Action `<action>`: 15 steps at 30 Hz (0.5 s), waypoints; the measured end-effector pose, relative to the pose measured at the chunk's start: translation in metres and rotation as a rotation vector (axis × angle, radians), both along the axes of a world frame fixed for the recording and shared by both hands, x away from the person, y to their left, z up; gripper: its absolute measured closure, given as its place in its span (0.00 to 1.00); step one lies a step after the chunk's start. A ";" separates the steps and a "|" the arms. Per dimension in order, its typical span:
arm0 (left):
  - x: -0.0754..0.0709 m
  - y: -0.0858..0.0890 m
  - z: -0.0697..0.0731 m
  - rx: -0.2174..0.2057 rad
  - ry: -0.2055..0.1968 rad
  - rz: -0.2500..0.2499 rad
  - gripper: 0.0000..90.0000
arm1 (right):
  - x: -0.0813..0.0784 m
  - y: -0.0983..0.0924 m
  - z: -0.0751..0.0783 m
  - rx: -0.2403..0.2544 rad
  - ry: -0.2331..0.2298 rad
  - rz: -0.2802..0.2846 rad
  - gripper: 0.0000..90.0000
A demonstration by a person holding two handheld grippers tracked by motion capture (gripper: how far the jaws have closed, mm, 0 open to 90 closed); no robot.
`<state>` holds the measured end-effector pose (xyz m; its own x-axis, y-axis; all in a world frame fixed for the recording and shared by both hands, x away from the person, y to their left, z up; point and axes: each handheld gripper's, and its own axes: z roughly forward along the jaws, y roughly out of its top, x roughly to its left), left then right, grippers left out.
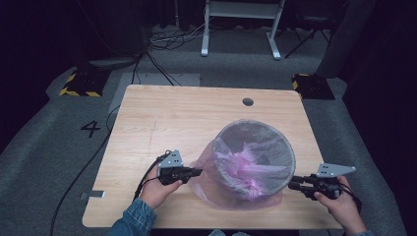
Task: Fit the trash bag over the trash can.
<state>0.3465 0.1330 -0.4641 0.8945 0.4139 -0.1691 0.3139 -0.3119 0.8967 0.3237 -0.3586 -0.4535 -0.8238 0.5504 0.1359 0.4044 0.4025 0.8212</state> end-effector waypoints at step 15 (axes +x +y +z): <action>0.002 -0.019 0.018 0.014 -0.058 -0.030 0.98 | 0.001 0.032 0.028 0.018 -0.066 0.143 1.00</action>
<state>0.3488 0.1136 -0.4459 0.9148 0.3884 -0.1111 0.2518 -0.3330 0.9087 0.3251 -0.3261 -0.4255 -0.9011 0.4246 0.0876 0.2887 0.4369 0.8519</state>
